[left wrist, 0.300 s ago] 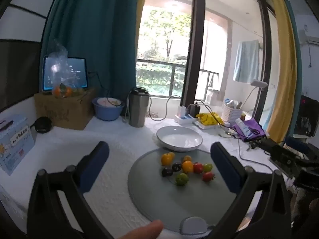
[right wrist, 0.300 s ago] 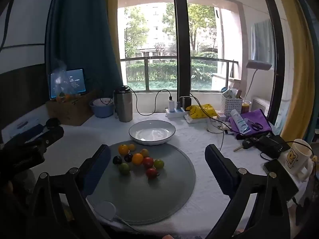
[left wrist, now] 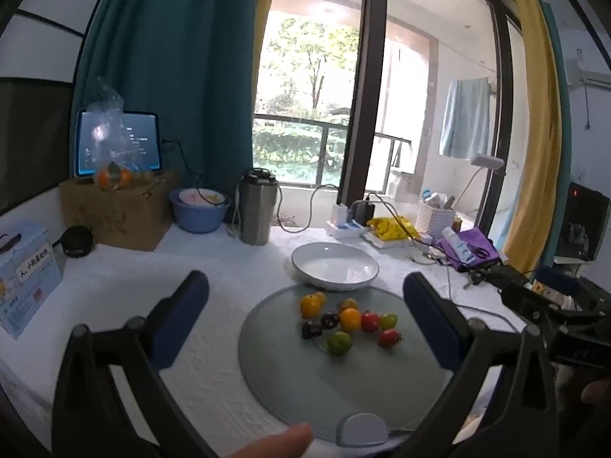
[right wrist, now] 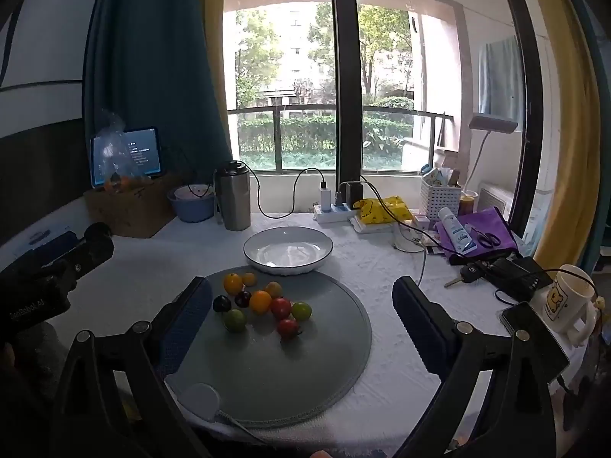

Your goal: Organize fruits

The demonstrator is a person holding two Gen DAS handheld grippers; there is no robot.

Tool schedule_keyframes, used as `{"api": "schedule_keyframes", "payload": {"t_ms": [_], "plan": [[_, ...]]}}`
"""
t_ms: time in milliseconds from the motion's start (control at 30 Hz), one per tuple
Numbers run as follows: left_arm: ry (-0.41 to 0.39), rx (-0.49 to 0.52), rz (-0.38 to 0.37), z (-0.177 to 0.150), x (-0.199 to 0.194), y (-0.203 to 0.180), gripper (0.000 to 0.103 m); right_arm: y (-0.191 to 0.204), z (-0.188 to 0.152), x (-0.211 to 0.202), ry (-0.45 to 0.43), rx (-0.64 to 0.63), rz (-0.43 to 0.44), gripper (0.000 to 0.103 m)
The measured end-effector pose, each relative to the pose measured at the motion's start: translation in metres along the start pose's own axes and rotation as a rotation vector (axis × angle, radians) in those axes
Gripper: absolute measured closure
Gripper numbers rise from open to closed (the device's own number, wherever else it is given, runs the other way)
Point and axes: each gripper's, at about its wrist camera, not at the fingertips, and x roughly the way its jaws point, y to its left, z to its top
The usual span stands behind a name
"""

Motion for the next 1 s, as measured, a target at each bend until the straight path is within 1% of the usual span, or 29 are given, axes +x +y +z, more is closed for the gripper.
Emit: {"api": "schedule_keyframes", "payload": {"t_ms": [233, 300, 333, 833, 1000], "plan": [[0.004, 0.014, -0.017, 0.0012, 0.0005, -0.0104, 0.000, -0.0023, -0.0014, -0.0023, 0.006, 0.005, 0.000, 0.006], [-0.002, 0.007, -0.022, -0.0009, -0.0017, -0.0035, 0.000, -0.0046, -0.0025, -0.0040, 0.005, 0.007, 0.001, 0.006], [-0.003, 0.007, -0.023, -0.0007, -0.0020, -0.0039, 0.000, 0.0012, 0.0001, -0.0004, 0.009, 0.000, -0.003, 0.006], [-0.010, 0.000, -0.022, 0.0009, -0.0026, -0.0060, 0.000, -0.0002, -0.0003, -0.0011, 0.011, 0.004, -0.002, 0.006], [-0.009, 0.001, -0.035, 0.0003, -0.0038, -0.0057, 0.000, 0.0004, -0.0006, -0.0012, 0.010, 0.004, -0.003, 0.006]]}}
